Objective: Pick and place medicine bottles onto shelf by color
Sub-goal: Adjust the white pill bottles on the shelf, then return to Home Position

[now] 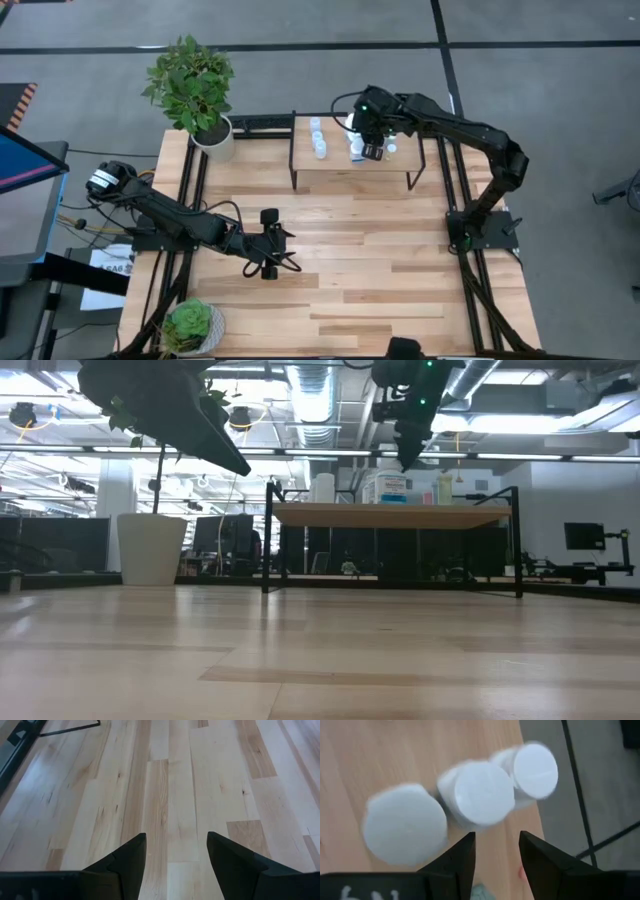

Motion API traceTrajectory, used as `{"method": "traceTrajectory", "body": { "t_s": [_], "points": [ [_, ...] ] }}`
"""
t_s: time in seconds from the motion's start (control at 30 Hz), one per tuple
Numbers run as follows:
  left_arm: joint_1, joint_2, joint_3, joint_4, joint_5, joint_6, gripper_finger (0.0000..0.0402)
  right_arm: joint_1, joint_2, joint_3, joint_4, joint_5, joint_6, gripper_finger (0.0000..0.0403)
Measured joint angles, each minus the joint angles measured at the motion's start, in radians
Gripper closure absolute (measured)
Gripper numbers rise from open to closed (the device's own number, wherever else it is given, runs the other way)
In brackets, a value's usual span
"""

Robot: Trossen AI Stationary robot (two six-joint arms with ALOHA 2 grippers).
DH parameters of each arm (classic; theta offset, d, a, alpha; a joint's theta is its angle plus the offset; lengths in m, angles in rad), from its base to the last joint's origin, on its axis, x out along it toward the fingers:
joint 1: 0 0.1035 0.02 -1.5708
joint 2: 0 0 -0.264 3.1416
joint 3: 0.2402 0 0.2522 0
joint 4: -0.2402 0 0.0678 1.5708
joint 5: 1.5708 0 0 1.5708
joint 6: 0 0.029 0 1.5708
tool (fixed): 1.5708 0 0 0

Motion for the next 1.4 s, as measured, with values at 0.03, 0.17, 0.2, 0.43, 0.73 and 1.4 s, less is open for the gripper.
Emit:
{"method": "traceTrajectory", "body": {
  "t_s": [0.03, 0.17, 0.2, 0.43, 0.73, 1.4],
  "points": [
    [0.000, 0.000, 0.000, 0.000, 0.000, 0.000, 0.0203, 0.000, 0.000, 0.000, -0.010, 0.009, 0.001, 0.0230],
    [0.000, 0.000, 0.000, 0.000, 0.000, 0.000, 0.0203, -0.002, 0.000, 0.000, -0.089, 0.015, 0.031, 0.0230],
    [0.000, 0.000, 0.000, 0.000, 0.000, 0.000, 0.0203, -0.001, 0.000, 0.000, -0.116, 0.015, 0.034, 0.0230],
    [0.000, 0.000, 0.000, 0.000, 0.000, 0.000, 0.0203, 0.039, 0.000, 0.000, -0.141, -0.037, 0.060, 0.0230],
    [0.000, 0.000, 0.000, 0.000, 0.000, -0.005, 0.0203, 0.093, 0.000, 0.000, -0.117, -0.040, 0.060, 0.0230],
    [-0.002, -0.008, 0.017, -0.038, 0.001, 0.088, 0.0203, 0.171, -0.103, 0.097, -0.292, -0.087, 0.139, 0.0230]
  ]
}}
